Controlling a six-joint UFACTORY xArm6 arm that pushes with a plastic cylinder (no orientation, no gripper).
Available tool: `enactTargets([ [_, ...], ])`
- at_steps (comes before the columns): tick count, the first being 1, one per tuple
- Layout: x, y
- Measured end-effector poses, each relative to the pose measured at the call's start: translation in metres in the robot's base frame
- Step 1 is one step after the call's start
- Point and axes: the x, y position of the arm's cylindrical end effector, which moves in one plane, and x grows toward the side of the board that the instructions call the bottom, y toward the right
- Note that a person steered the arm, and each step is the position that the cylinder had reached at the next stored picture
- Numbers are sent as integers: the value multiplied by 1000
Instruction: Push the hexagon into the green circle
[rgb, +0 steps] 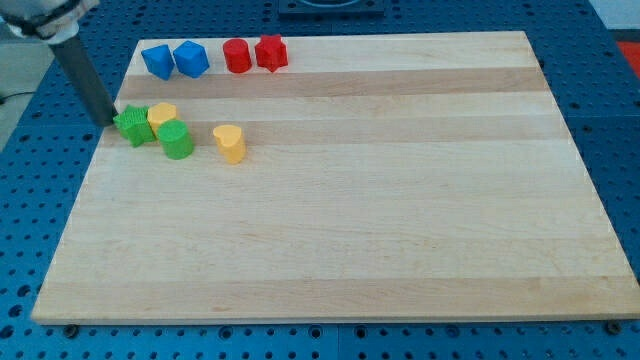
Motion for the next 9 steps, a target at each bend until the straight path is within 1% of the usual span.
enactTargets([
  [1, -5, 53],
  [2, -18, 62],
  [3, -54, 73],
  [4, -62, 110],
  [5, -53, 109],
  [6, -36, 123],
  [7, -51, 167],
  [9, -12, 141],
])
